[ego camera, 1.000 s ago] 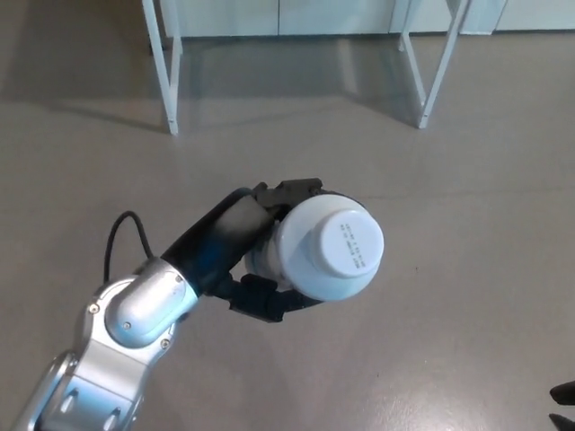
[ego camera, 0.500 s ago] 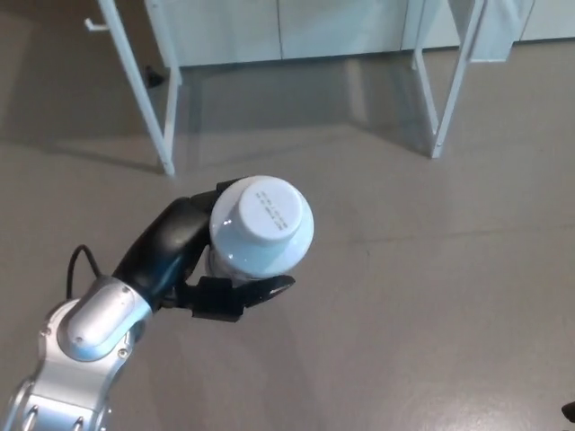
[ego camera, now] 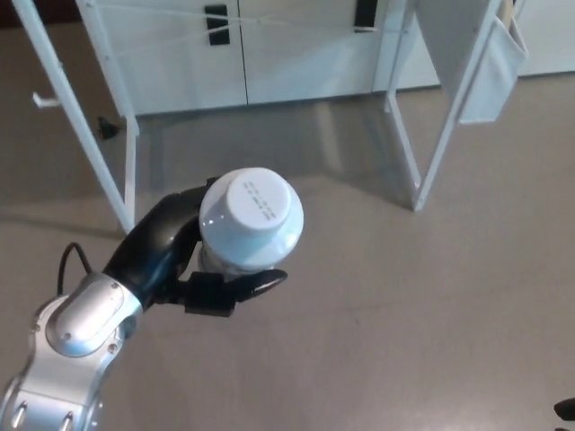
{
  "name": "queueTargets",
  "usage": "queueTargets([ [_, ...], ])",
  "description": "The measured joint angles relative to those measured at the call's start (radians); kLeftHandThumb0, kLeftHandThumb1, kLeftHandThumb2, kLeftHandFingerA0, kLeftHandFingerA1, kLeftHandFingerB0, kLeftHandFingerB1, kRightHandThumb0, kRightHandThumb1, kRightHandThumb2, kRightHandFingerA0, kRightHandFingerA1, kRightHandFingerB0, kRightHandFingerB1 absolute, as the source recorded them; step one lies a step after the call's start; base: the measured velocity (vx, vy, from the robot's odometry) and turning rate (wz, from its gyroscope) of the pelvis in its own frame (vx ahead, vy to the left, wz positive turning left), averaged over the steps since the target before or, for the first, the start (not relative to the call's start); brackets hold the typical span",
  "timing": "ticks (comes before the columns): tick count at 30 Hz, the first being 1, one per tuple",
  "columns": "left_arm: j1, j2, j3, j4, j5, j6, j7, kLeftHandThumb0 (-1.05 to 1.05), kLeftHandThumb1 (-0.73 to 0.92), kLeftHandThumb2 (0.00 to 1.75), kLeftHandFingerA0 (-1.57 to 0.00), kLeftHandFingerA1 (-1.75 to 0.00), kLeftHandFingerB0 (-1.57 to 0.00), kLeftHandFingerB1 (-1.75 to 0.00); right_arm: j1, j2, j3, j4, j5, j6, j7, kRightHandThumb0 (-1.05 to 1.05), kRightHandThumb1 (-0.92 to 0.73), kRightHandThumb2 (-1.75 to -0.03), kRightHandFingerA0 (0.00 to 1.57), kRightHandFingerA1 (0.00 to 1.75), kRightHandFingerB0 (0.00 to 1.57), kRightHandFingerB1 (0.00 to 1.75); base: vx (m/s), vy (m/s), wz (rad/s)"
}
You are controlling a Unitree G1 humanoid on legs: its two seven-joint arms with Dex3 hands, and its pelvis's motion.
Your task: The robot picks up a bottle from a person using its left hand and walk towards the table in frontand put the bottle on the table.
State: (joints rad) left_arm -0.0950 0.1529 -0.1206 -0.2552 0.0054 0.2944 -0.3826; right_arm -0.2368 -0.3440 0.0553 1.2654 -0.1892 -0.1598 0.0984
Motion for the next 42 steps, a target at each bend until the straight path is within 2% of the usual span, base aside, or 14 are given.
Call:
queueTargets([
  [11, 0.001, -0.045, 0.049, -0.005, -0.083, 0.001, -0.011, -0.21, 0.77, 0.78, -1.05, -1.14, -0.80, -1.00, -0.001, -0.009, -0.003, 0.002, 0.001, -0.004, 0.001, -0.42, -0.68, -0.61, 0.55, 0.43, 0.47, 0.38, 0.42, -0.041, 0.35],
  [14, 0.003, -0.045, 0.053, -0.013, -0.096, 0.001, -0.014, -0.21, 0.77, 0.77, -1.05, -1.13, -0.81, -0.97, -0.001, -0.009, -0.003, 0.002, 0.001, -0.004, 0.001, -0.42, -0.69, -0.60, 0.54, 0.43, 0.47, 0.38, 0.44, -0.089, -0.10],
  [21, 0.024, -0.045, 0.055, -0.046, -0.111, 0.001, -0.018, -0.19, 0.77, 0.79, -1.06, -1.17, -0.79, -1.02, 0.010, -0.003, -0.009, 0.006, 0.001, -0.001, 0.002, -0.43, -0.69, -0.61, 0.59, 0.45, 0.48, 0.38, 0.48, -0.011, -0.39],
  [25, 0.023, -0.038, 0.071, -0.075, -0.119, 0.003, -0.015, -0.19, 0.78, 0.77, -1.07, -1.16, -0.80, -0.99, 0.002, 0.009, -0.011, 0.002, 0.001, -0.004, 0.002, -0.43, -0.69, -0.61, 0.55, 0.43, 0.48, 0.38, 0.53, 0.179, -0.50],
  [29, 0.024, -0.037, 0.081, -0.101, -0.135, 0.004, -0.014, -0.19, 0.77, 0.79, -1.04, -1.18, -0.80, -0.99, 0.011, 0.010, -0.011, 0.003, 0.001, -0.006, 0.002, -0.41, -0.69, -0.60, 0.57, 0.44, 0.48, 0.39, 0.48, 0.150, -0.01],
  [34, 0.027, -0.032, 0.096, -0.134, -0.150, 0.012, -0.009, -0.19, 0.78, 0.77, -1.03, -1.19, -0.79, -0.99, 0.028, 0.011, -0.009, 0.005, 0.000, -0.009, 0.004, -0.44, -0.70, -0.61, 0.51, 0.40, 0.47, 0.37, 0.47, 0.102, 0.21],
  [39, 0.020, -0.037, 0.102, -0.158, -0.159, 0.027, 0.000, -0.22, 0.79, 0.72, -1.04, -1.19, -0.80, -1.00, 0.017, 0.010, -0.006, 0.002, 0.000, -0.014, 0.004, -0.44, -0.70, -0.59, 0.60, 0.42, 0.50, 0.37, 0.46, 0.075, 0.05],
  [42, 0.006, -0.037, 0.109, -0.171, -0.172, 0.029, 0.002, -0.21, 0.79, 0.71, -1.04, -1.19, -0.80, -0.99, 0.012, 0.003, -0.010, 0.002, 0.001, -0.016, 0.004, -0.44, -0.71, -0.61, 0.58, 0.43, 0.50, 0.39, 0.39, 0.088, -0.02],
])
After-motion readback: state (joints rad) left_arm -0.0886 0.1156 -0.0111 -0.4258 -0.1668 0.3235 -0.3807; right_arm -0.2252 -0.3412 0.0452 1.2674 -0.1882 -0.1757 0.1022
